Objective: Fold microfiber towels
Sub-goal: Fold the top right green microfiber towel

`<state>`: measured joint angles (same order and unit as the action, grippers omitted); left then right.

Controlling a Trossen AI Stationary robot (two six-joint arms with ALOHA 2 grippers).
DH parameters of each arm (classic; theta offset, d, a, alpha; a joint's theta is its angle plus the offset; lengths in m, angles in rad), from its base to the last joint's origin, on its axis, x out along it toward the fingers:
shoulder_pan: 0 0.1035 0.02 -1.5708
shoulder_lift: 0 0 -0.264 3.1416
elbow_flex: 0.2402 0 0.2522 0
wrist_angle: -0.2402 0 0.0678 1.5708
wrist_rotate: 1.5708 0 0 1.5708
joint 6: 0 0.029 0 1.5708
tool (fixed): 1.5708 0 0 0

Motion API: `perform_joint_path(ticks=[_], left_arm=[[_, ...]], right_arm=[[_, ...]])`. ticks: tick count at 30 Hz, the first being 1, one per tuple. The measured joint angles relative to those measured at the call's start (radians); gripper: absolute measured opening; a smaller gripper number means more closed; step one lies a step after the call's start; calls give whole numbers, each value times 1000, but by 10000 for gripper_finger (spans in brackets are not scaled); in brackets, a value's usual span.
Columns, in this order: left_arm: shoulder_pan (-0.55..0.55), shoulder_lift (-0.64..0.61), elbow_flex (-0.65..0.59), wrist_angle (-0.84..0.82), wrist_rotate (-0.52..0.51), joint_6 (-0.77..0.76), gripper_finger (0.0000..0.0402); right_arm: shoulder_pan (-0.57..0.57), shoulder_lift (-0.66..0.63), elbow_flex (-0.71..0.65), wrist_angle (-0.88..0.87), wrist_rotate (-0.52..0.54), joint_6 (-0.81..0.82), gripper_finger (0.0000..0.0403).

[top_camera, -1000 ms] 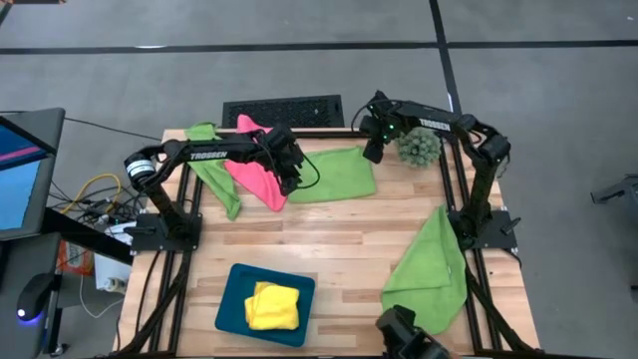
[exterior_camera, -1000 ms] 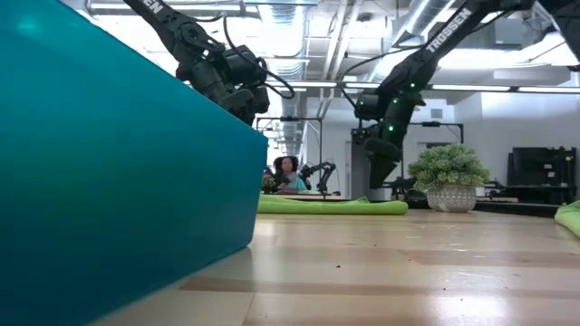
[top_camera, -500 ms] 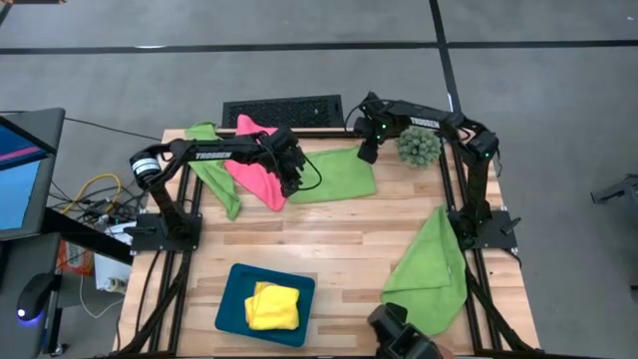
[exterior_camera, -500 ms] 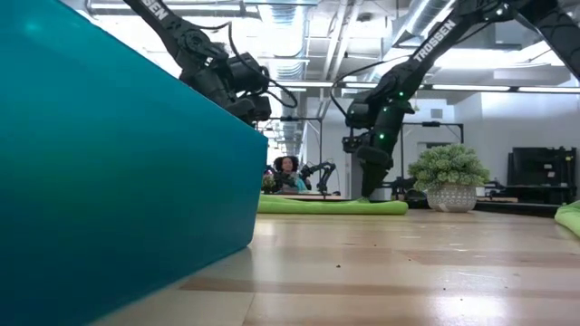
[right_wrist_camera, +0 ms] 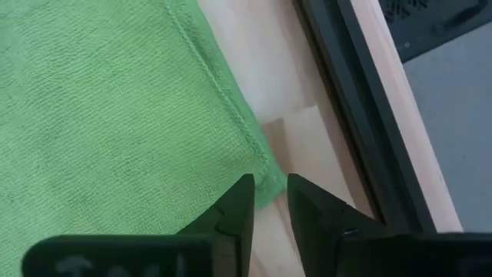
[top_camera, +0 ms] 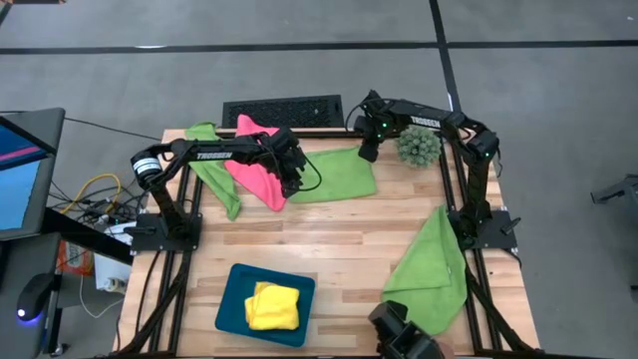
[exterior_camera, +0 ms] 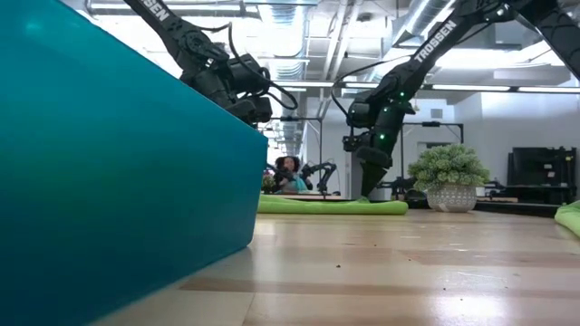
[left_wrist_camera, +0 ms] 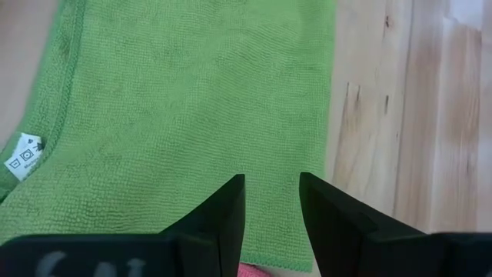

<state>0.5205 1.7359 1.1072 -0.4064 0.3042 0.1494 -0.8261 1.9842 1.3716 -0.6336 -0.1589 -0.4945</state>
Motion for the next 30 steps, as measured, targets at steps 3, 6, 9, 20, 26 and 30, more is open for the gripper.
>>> perform_joint_path(ticks=[3, 6, 9, 20, 26, 30], left_arm=[[0, 0, 0, 1, 0, -2, 115], [0, 0, 0, 1, -2, -5, 115], [0, 0, 0, 1, -2, -6, 115], [0, 0, 0, 2, -1, -7, 115], [0, 0, 0, 2, -1, -7, 116], [0, 0, 0, 2, -1, -7, 115]], right_arm=[[-1, 0, 0, -3, 0, 22, 115], [-1, 0, 0, -16, 0, 23, 140], [-1, -1, 0, -25, 0, 19, 175], [0, -1, 0, -9, 3, -16, 206], [0, -1, 0, -9, 3, -34, 171], [0, 0, 0, -9, 3, -37, 158]])
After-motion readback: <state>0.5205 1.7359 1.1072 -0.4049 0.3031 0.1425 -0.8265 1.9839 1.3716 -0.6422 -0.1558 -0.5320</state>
